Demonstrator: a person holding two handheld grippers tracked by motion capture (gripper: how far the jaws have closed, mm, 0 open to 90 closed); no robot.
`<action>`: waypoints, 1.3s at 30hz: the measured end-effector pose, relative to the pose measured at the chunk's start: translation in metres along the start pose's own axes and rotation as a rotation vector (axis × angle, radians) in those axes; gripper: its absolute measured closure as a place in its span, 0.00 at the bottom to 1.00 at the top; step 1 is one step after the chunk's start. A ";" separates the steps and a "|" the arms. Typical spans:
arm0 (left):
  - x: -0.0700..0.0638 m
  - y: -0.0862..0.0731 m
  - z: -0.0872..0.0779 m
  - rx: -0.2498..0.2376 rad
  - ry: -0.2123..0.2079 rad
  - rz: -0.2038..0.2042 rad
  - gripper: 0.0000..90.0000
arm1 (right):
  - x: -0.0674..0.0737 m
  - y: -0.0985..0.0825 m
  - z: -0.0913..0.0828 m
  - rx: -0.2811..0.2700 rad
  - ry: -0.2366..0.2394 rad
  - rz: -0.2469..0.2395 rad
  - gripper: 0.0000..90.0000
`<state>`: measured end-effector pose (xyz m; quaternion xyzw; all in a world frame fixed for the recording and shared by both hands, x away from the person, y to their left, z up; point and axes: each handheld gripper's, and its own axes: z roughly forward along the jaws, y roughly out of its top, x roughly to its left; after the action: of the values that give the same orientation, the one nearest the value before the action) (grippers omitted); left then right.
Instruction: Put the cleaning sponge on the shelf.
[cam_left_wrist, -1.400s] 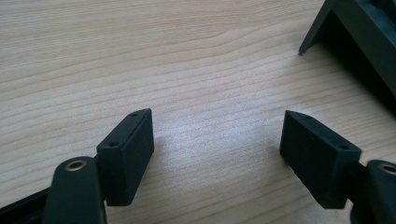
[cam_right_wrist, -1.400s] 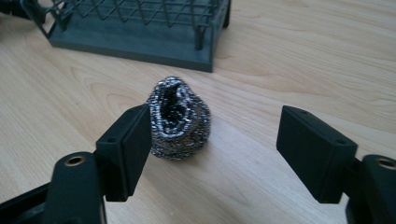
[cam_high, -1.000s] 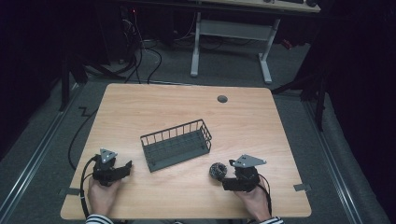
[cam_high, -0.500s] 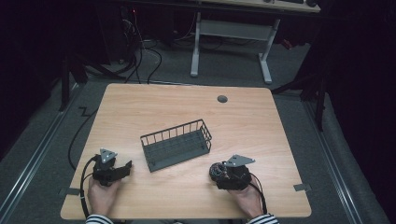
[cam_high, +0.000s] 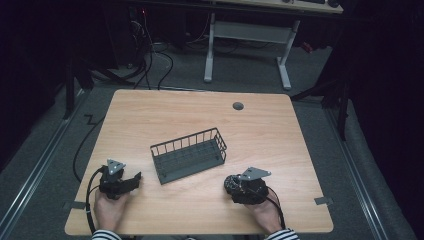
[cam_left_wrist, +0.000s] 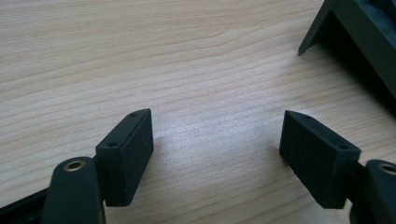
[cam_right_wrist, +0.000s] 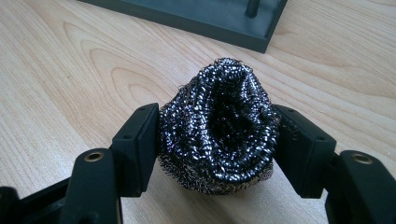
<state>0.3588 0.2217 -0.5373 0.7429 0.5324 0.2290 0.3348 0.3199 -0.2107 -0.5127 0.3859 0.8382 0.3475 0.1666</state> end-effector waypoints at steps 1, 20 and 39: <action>0.000 0.000 0.000 0.000 0.000 -0.001 0.29 | 0.000 0.000 0.000 -0.002 0.000 0.005 0.40; 0.000 0.000 0.000 0.001 0.002 0.000 0.29 | -0.016 0.020 -0.016 -0.029 0.044 0.026 0.41; 0.000 0.000 0.000 0.001 0.002 0.000 0.29 | -0.019 0.056 -0.036 -0.056 0.058 -0.013 0.41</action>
<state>0.3588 0.2214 -0.5373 0.7428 0.5330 0.2294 0.3340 0.3420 -0.2159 -0.4472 0.3652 0.8353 0.3805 0.1553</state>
